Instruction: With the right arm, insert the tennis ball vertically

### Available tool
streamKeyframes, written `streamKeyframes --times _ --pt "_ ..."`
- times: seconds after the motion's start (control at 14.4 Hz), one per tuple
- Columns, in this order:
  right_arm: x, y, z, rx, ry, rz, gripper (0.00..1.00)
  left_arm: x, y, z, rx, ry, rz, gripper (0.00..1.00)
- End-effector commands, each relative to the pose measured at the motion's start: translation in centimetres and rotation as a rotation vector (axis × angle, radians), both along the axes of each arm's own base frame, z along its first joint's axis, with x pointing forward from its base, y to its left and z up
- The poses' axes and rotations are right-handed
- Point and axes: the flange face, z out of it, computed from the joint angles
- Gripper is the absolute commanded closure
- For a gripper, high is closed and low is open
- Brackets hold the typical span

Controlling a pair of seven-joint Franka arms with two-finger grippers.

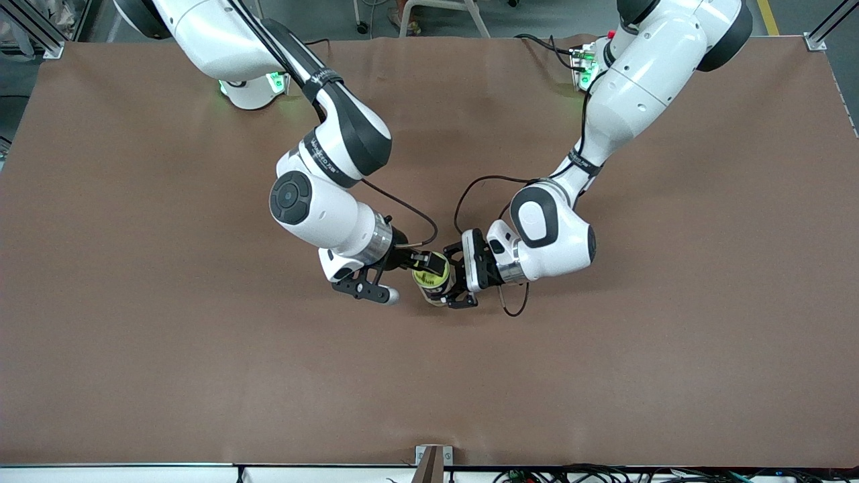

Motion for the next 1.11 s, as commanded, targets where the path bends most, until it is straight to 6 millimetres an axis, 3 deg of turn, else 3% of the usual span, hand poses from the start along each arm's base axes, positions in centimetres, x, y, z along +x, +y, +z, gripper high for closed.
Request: streamKeyframes --times 0.0,0.21,0.35,0.42,0.55,0.76,1.04 --pt "0.5 -0.7 0.7 0.007 -0.002 -0.016 0.00 0.3 0.3 0.0 -0.002 -0.006 0.006 0.23" --pt "1.5 -2.6 1.8 0.003 -0.018 -0.034 0.00 0.4 0.5 0.1 0.001 -0.012 0.004 0.19" --pt "2.9 -6.2 4.8 -0.008 -0.043 -0.056 0.00 0.4 0.7 0.1 0.003 -0.012 0.006 0.11" --pt "2.6 -7.3 5.9 -0.065 -0.052 -0.011 0.00 0.7 1.1 0.0 0.007 -0.015 0.006 0.00" --pt "2.3 -10.3 8.2 -0.193 -0.071 0.069 0.00 1.4 2.6 -0.1 0.000 -0.005 0.005 0.00" --pt "2.2 -15.9 11.6 -0.282 -0.060 0.149 0.00 1.4 2.8 -0.2 -0.004 0.007 -0.007 0.00" --pt "2.8 -26.9 14.1 -0.317 0.039 0.120 0.00 0.8 4.1 -1.5 0.032 0.038 0.000 0.00"
